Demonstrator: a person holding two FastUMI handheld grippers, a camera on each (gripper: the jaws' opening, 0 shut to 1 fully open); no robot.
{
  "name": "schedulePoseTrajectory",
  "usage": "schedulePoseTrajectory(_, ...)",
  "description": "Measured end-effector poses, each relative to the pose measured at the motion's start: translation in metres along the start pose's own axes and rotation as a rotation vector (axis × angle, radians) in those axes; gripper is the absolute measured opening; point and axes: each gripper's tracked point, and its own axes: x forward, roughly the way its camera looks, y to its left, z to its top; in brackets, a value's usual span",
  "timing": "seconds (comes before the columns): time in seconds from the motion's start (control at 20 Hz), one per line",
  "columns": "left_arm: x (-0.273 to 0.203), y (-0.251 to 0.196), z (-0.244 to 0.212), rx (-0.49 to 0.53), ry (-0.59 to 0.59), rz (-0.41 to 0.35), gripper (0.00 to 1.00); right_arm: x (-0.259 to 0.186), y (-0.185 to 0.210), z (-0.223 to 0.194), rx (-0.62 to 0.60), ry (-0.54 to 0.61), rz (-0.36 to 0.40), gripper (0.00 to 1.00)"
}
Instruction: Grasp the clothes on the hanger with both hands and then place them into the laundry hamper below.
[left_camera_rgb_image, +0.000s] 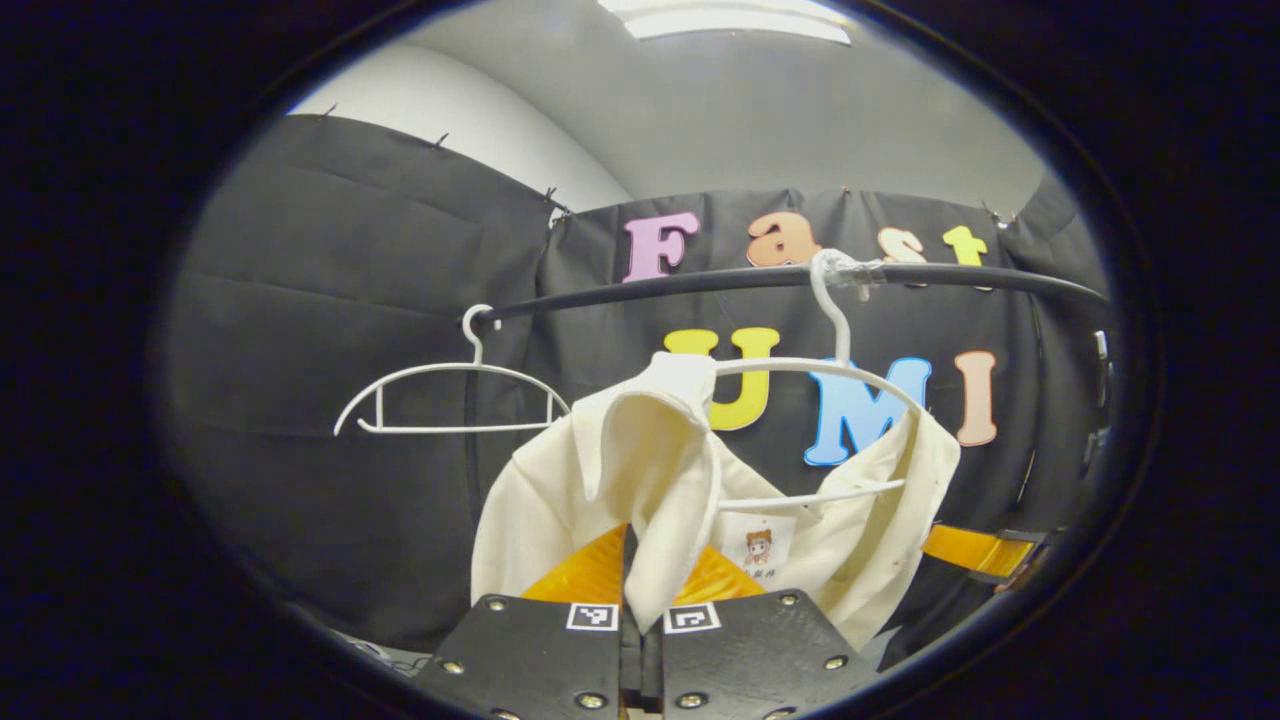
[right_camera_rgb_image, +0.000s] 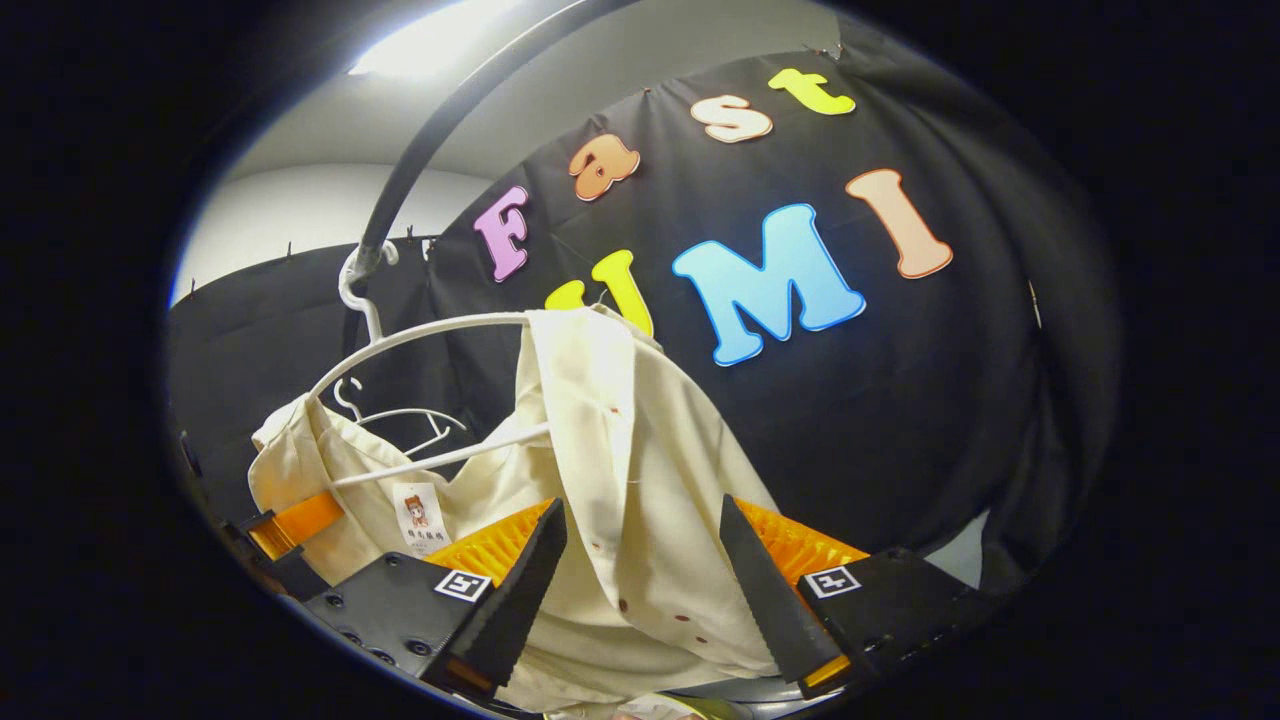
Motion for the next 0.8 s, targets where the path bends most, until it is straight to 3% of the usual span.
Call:
schedulePoseTrajectory(0.3,-0.008,-0.001,0.003,0.008,-0.010,0.001,0.02,0.034,-0.001,0.004,-0.006,-0.032,-0.043,0.98)
schedulePoseTrajectory(0.35,-0.007,0.001,0.004,0.015,-0.013,0.008,0.01,0.040,-0.004,0.006,-0.009,-0.040,-0.057,0.92)
schedulePoseTrajectory(0.5,-0.011,-0.002,0.005,0.026,-0.017,0.016,0.02,0.053,-0.007,0.007,-0.001,-0.053,-0.070,0.96)
schedulePoseTrajectory(0.55,-0.013,-0.004,0.005,0.026,-0.019,0.014,0.02,0.054,-0.005,0.007,0.004,-0.048,-0.065,0.88)
schedulePoseTrajectory(0.6,-0.014,-0.005,0.005,0.029,-0.017,0.013,0.02,0.053,-0.001,0.005,0.004,-0.041,-0.053,0.95)
schedulePoseTrajectory(0.65,-0.015,-0.005,0.004,0.037,-0.015,0.014,0.01,0.051,0.003,0.005,-0.001,-0.041,-0.035,0.95)
schedulePoseTrajectory(0.7,-0.015,-0.005,0.004,0.045,-0.017,0.017,0.01,0.048,0.008,0.007,-0.015,-0.048,-0.019,0.88)
schedulePoseTrajectory(0.75,-0.014,-0.005,0.005,0.051,-0.017,0.018,0.02,0.047,0.010,0.008,-0.035,-0.058,-0.011,0.95)
schedulePoseTrajectory(0.8,-0.012,-0.007,0.005,0.054,-0.018,0.019,0.02,0.048,0.010,0.008,-0.059,-0.066,-0.015,0.95)
